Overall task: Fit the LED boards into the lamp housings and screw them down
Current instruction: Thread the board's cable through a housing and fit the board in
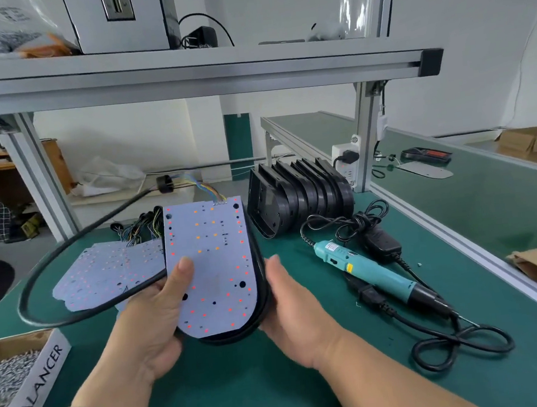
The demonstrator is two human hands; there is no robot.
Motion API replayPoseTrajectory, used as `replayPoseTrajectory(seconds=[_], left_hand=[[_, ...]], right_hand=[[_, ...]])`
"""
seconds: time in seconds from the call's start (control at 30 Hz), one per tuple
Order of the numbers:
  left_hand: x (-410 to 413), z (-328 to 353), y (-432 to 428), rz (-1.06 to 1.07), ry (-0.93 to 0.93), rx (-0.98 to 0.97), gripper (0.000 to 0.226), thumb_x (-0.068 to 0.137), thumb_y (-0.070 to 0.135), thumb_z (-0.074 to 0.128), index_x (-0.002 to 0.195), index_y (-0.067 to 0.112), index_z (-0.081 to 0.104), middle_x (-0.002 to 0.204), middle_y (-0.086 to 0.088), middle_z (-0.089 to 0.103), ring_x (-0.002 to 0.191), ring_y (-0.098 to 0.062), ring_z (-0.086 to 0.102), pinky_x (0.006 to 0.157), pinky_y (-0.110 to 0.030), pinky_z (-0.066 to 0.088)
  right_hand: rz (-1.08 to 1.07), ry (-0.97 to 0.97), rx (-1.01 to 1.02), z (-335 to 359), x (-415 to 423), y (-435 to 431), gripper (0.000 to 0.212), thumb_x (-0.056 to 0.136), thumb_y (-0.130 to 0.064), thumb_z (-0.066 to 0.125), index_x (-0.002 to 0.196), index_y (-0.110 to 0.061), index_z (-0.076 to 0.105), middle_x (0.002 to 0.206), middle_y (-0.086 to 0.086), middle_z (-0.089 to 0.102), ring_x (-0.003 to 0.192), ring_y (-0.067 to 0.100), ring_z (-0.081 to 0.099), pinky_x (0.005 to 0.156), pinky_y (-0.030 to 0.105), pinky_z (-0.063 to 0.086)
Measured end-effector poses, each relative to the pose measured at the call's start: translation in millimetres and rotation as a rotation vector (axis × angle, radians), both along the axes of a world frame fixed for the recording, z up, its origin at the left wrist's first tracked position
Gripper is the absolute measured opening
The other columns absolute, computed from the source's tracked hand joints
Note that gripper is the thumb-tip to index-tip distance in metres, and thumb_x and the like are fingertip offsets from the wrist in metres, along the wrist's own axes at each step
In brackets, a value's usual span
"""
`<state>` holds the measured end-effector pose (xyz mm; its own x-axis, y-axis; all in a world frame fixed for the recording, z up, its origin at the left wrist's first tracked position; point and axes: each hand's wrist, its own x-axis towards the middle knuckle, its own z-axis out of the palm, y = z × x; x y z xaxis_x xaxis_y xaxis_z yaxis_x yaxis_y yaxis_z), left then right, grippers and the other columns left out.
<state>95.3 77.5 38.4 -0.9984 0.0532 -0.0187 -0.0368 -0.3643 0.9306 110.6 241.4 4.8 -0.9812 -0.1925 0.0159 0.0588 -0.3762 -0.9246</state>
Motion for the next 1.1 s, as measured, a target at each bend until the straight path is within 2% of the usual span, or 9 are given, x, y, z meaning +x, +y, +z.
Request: replayPoseTrajectory(seconds=[0.1,0.17,0.3,0.47,0.53,0.67,0.83,0.97,1.1], left_hand=[[1.2,0.1,-4.6,-0.03,-0.045,-0.04,0.04,0.072,0.035,0.062,0.098,0.008,0.071,0.101,-0.011,0.074,0.086,-0.024,0.073,0.074,-0.038,0.054],[5.9,0.3,-0.6,-0.103,-0.059,-0.089,0.038,0.07,0.035,0.062,0.087,0.005,0.076,0.095,-0.014,0.074,0.081,-0.026,0.073,0.063,-0.034,0.058],[13.5,0.8,8.5,-0.213,-0.011,-0.135,0.032,0.07,0.035,0.061,0.083,0.011,0.078,0.094,-0.016,0.074,0.081,-0.028,0.073,0.057,-0.031,0.058],[11.3,2.1,2.4,-0.191,0.005,-0.184,0.04,0.072,0.043,0.057,0.084,0.011,0.078,0.094,-0.019,0.073,0.081,-0.032,0.072,0.061,-0.037,0.06],[9.6,4.3,-0.7,-0.172,0.007,-0.19,0.041,0.073,0.044,0.055,0.081,0.011,0.078,0.09,-0.019,0.074,0.074,-0.031,0.073,0.054,-0.034,0.058],[7.9,4.9,-6.2,-0.143,-0.011,-0.208,0.04,0.072,0.045,0.057,0.081,0.013,0.078,0.088,-0.017,0.074,0.07,-0.028,0.073,0.052,-0.034,0.058],[-3.8,3.5,-21.6,0.085,-0.106,-0.028,0.034,0.084,0.038,0.06,0.093,0.008,0.072,0.087,-0.004,0.076,0.069,-0.017,0.073,0.048,-0.029,0.056],[-14.9,2.8,-42.5,0.14,-0.174,0.098,0.041,0.09,0.04,0.056,0.119,0.012,0.064,0.11,-0.004,0.072,0.092,-0.017,0.071,0.064,-0.034,0.06],[-6.2,-1.5,-30.0,0.087,-0.107,-0.202,0.027,0.09,0.028,0.058,0.081,0.006,0.071,0.072,-0.005,0.075,0.055,-0.017,0.07,0.041,-0.025,0.052]], right_hand=[[-0.135,0.033,0.09,3.4,-8.6,17.7,0.041,0.103,-0.035,0.032,0.122,-0.012,0.059,0.123,0.015,0.062,0.068,0.012,0.059,0.067,0.027,0.046],[-0.232,0.129,0.256,2.7,-13.2,26.1,0.038,0.101,-0.005,0.041,0.133,-0.024,0.052,0.124,0.018,0.06,0.071,0.013,0.054,0.071,0.03,0.043],[-0.298,0.355,0.457,0.8,-14.8,28.9,0.054,0.083,0.009,0.061,0.121,-0.03,0.057,0.106,-0.005,0.07,0.086,-0.004,0.061,0.075,0.013,0.048],[-0.521,0.395,0.756,-1.4,-27.5,27.9,0.034,0.083,-0.009,0.056,0.116,-0.013,0.051,0.123,0.014,0.055,0.105,0.032,0.058,0.088,0.046,0.051],[-0.509,0.522,0.974,-7.5,-31.5,31.3,0.024,0.08,-0.011,0.064,0.102,-0.02,0.063,0.113,0.003,0.063,0.104,0.024,0.059,0.088,0.042,0.05],[-0.28,0.369,0.817,-8.6,-26.8,21.9,0.022,0.082,-0.015,0.057,0.1,-0.024,0.065,0.098,0.009,0.068,0.095,0.034,0.062,0.084,0.048,0.052],[-0.681,0.131,1.229,-2.5,-26.4,46.3,0.018,0.092,-0.029,0.049,0.086,-0.027,0.066,0.09,-0.005,0.07,0.088,0.022,0.063,0.077,0.029,0.048],[-1.058,0.057,0.598,8.2,-23.4,70.7,0.014,0.093,-0.017,0.052,0.097,-0.026,0.061,0.098,-0.002,0.066,0.073,0.018,0.069,0.068,0.034,0.053],[-1.251,0.167,-0.106,25.9,-19.1,79.5,0.03,0.094,0.0,0.047,0.094,-0.026,0.062,0.08,-0.002,0.066,0.071,0.008,0.071,0.064,0.016,0.052]])
